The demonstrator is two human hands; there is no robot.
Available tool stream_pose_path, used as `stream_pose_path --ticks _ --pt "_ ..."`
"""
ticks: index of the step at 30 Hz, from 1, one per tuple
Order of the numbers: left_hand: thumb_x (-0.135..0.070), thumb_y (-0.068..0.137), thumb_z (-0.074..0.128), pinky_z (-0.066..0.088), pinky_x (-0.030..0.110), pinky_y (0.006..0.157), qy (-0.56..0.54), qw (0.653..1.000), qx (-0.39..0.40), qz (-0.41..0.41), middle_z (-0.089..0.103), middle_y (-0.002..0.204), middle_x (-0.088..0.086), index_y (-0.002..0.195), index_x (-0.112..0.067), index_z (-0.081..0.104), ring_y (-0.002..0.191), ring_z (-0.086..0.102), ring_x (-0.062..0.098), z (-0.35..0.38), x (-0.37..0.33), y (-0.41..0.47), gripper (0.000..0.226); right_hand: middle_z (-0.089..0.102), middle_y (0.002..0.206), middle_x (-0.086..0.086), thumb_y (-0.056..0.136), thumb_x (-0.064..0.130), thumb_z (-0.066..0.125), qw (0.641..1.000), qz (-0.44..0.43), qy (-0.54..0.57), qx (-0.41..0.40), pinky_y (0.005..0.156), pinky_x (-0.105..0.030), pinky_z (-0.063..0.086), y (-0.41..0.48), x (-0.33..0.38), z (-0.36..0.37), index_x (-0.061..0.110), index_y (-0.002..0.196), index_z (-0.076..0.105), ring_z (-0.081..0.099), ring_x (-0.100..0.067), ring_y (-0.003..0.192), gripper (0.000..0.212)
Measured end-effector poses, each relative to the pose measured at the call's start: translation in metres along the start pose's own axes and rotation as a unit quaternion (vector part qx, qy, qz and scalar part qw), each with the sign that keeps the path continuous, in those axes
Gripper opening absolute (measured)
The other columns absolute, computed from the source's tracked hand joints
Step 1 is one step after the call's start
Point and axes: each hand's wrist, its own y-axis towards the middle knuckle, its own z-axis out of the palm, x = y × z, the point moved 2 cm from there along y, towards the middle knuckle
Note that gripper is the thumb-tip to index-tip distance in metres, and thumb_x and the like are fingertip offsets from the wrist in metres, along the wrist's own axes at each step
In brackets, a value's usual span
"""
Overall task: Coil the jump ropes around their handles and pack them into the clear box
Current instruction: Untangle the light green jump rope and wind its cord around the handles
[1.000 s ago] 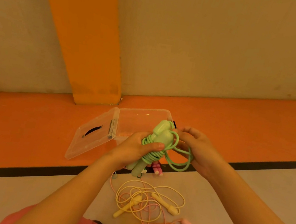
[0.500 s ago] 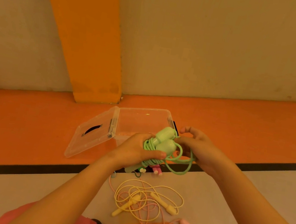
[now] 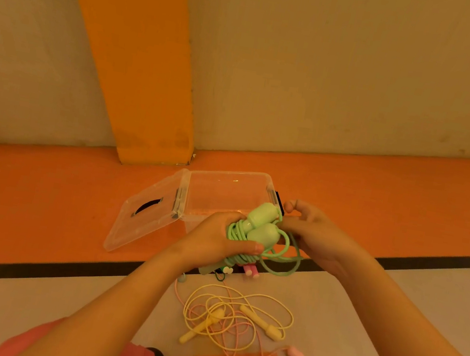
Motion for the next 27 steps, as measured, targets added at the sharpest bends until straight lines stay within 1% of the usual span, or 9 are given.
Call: stream_pose_path --ticks 4,7,9,13,16,19,23,25,27 --pt "-0.007 0.082 0.071 0.053 0.018 0.067 -0.032 0.999 0.009 -0.001 0.071 0.080 -0.010 0.094 -0.022 0.064 0.071 0.066 0.001 -0.001 -0.001 0.001 0.020 0.052 0.060 -0.007 0.086 -0.015 0.046 0.992 0.004 0.122 0.015 0.045 -0.022 0.047 -0.001 0.002 -0.001 0.016 0.081 0.044 0.054 -0.013 0.046 0.031" --pt "-0.005 0.085 0.066 0.053 0.018 0.063 -0.061 0.998 0.020 -0.010 0.071 0.075 -0.011 0.095 -0.021 0.064 0.068 0.066 0.003 -0.004 -0.002 0.002 0.019 0.055 0.064 -0.007 0.086 -0.016 0.041 0.986 -0.006 0.162 0.029 0.047 -0.023 0.049 -0.004 0.007 0.001 0.015 0.080 0.045 0.055 -0.013 0.049 0.031" --pt "-0.004 0.086 0.064 0.053 0.019 0.061 -0.074 0.997 0.019 -0.016 0.071 0.075 -0.008 0.096 -0.019 0.064 0.065 0.066 0.005 -0.004 -0.001 0.002 0.017 0.057 0.068 -0.008 0.083 -0.014 0.046 0.982 -0.024 0.177 0.054 0.051 -0.023 0.050 -0.007 0.011 0.002 0.015 0.081 0.047 0.056 -0.014 0.053 0.029" --pt "-0.022 0.076 0.070 0.053 0.027 0.059 -0.101 0.994 0.012 -0.034 0.070 0.080 0.003 0.098 -0.016 0.066 0.066 0.065 0.014 -0.005 0.001 0.002 0.023 0.066 0.079 -0.004 0.088 -0.009 0.052 0.994 -0.091 0.017 0.057 0.062 -0.020 0.051 -0.011 0.013 0.002 0.010 0.087 0.060 0.061 -0.012 0.067 0.020" --pt "-0.028 0.075 0.067 0.053 0.026 0.056 -0.114 0.992 0.024 -0.040 0.070 0.079 0.004 0.097 -0.017 0.066 0.065 0.064 0.018 -0.004 0.001 0.001 0.024 0.069 0.076 0.000 0.088 -0.011 0.050 0.987 -0.143 -0.073 -0.003 0.062 -0.016 0.049 -0.012 0.018 0.006 0.009 0.085 0.068 0.063 -0.006 0.065 0.026" --pt "-0.027 0.079 0.071 0.052 0.026 0.053 -0.133 0.990 0.036 -0.041 0.067 0.075 0.005 0.096 -0.014 0.065 0.061 0.062 0.020 -0.002 -0.001 0.000 0.022 0.066 0.077 -0.003 0.086 -0.013 0.050 0.969 -0.187 -0.160 -0.027 0.061 -0.015 0.047 -0.012 0.022 0.007 0.016 0.082 0.065 0.061 -0.004 0.064 0.032" --pt "-0.033 0.077 0.065 0.050 0.024 0.049 -0.167 0.984 0.023 -0.064 0.065 0.067 0.006 0.090 -0.010 0.062 0.054 0.059 0.017 -0.001 -0.001 -0.001 0.027 0.057 0.094 0.004 0.089 -0.001 0.054 0.922 -0.230 -0.309 -0.034 0.077 -0.028 0.048 -0.008 0.018 0.002 0.029 0.084 0.052 0.055 -0.003 0.088 0.031" --pt "-0.037 0.077 0.061 0.049 0.024 0.048 -0.184 0.980 0.012 -0.080 0.063 0.064 0.008 0.085 -0.008 0.061 0.051 0.058 0.016 0.000 0.001 0.000 0.030 0.052 0.101 0.010 0.090 0.002 0.055 0.904 -0.255 -0.342 -0.032 0.087 -0.033 0.048 -0.009 0.018 0.000 0.029 0.087 0.050 0.051 -0.002 0.099 0.028" --pt "-0.037 0.082 0.061 0.049 0.025 0.048 -0.198 0.975 -0.011 -0.103 0.061 0.063 0.009 0.081 -0.009 0.060 0.049 0.057 0.017 -0.002 0.004 0.002 0.028 0.053 0.106 0.005 0.090 0.003 0.055 0.891 -0.278 -0.357 -0.028 0.090 -0.039 0.048 -0.011 0.019 -0.002 0.026 0.088 0.048 0.051 -0.011 0.104 0.024"
